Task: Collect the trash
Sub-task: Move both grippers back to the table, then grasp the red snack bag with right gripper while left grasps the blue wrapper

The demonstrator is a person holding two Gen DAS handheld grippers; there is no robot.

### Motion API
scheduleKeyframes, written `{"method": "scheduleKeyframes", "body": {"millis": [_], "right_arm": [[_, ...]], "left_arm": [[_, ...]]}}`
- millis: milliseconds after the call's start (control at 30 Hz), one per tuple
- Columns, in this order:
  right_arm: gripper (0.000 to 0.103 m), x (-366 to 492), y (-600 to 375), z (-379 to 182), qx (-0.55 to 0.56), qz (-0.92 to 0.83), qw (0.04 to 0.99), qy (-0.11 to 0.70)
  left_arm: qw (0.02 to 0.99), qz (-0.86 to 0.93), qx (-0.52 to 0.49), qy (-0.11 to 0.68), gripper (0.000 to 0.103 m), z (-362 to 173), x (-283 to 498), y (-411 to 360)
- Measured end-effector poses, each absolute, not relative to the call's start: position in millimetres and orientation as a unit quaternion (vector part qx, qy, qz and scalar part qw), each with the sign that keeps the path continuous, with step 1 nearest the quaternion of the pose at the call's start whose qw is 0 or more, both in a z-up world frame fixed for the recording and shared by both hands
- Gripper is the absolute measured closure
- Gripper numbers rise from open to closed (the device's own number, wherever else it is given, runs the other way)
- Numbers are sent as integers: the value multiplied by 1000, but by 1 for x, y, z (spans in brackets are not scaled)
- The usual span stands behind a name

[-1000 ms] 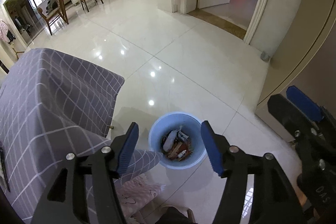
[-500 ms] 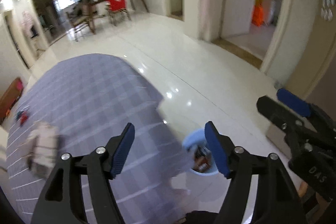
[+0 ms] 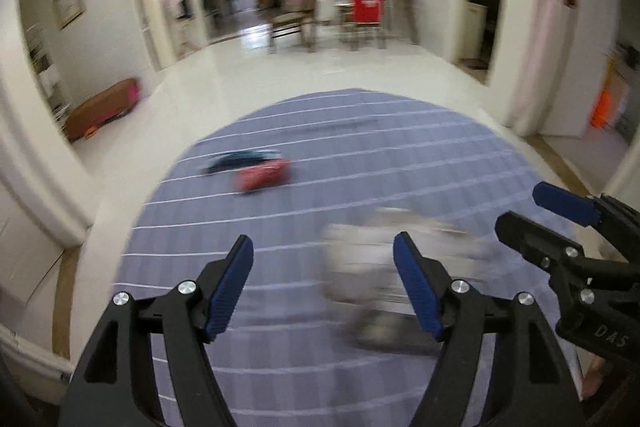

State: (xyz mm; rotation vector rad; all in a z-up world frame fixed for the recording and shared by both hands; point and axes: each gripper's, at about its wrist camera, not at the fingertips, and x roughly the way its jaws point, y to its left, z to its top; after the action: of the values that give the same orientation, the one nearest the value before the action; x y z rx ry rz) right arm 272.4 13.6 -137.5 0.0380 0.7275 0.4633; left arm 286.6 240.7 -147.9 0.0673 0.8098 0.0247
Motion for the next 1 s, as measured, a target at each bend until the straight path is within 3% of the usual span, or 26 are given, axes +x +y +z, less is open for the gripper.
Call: {"method": "scheduleKeyframes", "body": {"millis": [267,667,700,767,833,1000], "right_arm": [[36,348,128,-167,-46,269,877,395],[35,417,195,-213,-132,296,845,425],[38,420,196,-215,-132,299,843,427],[59,429,191,-217,-119,296,842,434],[74,432,184,-217,-118,288,843,438],[75,437,155,-213,-102,253,860,431]], "left_arm": [[910,71,-14,409,32,-162,328,344],[898,75,-30,433,31,-188,381,376],[897,75,-31,434,30,-189,385,376],[897,71,-30,436,29,-190,393,372],[897,67,-26,437,29,-191,397,365],[903,61,22,425,28,-192,418,346]]}}
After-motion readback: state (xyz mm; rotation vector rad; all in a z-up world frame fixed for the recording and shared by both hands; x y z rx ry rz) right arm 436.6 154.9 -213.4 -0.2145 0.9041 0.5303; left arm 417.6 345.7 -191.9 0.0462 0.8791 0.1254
